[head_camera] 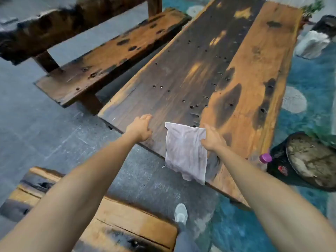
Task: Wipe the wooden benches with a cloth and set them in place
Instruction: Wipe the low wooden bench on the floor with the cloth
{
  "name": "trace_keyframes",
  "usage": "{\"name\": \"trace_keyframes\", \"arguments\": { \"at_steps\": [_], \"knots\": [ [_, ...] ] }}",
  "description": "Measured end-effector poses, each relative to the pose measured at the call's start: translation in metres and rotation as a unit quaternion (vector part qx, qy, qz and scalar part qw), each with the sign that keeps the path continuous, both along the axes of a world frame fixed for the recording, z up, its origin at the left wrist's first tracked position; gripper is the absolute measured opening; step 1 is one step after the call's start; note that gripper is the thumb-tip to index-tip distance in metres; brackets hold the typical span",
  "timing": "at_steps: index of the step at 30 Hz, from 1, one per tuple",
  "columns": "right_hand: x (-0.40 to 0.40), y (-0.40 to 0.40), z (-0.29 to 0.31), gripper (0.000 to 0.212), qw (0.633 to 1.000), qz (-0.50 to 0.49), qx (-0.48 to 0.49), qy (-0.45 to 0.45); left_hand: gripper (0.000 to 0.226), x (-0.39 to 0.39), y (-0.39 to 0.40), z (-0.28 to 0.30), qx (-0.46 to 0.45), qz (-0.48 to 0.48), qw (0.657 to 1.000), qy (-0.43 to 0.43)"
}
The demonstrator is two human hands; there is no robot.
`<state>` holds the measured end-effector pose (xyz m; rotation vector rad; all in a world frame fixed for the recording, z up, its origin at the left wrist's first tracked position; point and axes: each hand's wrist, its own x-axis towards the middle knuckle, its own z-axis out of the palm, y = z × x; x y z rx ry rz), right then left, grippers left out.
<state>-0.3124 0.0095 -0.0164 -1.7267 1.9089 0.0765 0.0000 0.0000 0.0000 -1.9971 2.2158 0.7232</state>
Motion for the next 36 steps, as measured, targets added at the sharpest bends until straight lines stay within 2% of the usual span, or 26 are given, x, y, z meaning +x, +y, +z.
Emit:
{"name": "trace_keyframes", "arguments": {
  "at_steps": [5, 8, 10, 12, 14, 16, 19, 22, 27, 36],
  "knots": [
    [-0.027, -0.027, -0.055, 0.056, 0.999, 0.029, 0.043, -0.004, 0.065, -0.064, -0.026, -0.045, 0.038, 0.018, 0.999, 0.016],
    [-0.040, -0.032, -0.080, 0.067, 0.999, 0.037, 0.031, -0.011, 0.066, -0.090, -0.042, -0.067, 0.034, 0.012, 0.999, 0.017],
    [-0.043, -0.041, -0.090, 0.077, 0.999, -0.001, 0.015, -0.043, 0.073, -0.101, -0.056, -0.079, 0.056, 0.009, 0.998, 0.020],
    [-0.043, -0.049, -0.095, 0.078, 0.997, -0.027, 0.004, -0.077, 0.079, -0.109, -0.068, -0.089, 0.090, 0.017, 0.995, 0.027],
    [-0.038, -0.052, -0.099, 0.066, 0.995, -0.038, 0.009, -0.086, 0.076, -0.114, -0.072, -0.097, 0.112, 0.030, 0.993, 0.033],
    [-0.032, -0.048, -0.101, 0.045, 0.996, -0.047, 0.007, -0.072, 0.060, -0.117, -0.068, -0.103, 0.112, 0.056, 0.992, 0.028],
    [-0.026, -0.024, -0.101, 0.014, 0.997, -0.058, -0.003, -0.050, 0.034, -0.114, -0.043, -0.104, 0.126, 0.064, 0.990, -0.004],
    [-0.030, 0.012, -0.099, 0.025, 0.994, -0.080, -0.003, -0.080, 0.023, -0.101, -0.004, -0.099, 0.114, 0.060, 0.991, -0.027],
    [-0.020, 0.084, -0.090, 0.022, 0.995, -0.032, 0.027, -0.094, 0.016, -0.057, 0.070, -0.088, 0.107, 0.047, 0.993, -0.027],
    [0.054, 0.236, -0.063, 0.015, 0.990, -0.065, -0.055, -0.109, 0.009, 0.039, 0.208, -0.062, 0.044, 0.013, 0.998, 0.035]
  ]
}}
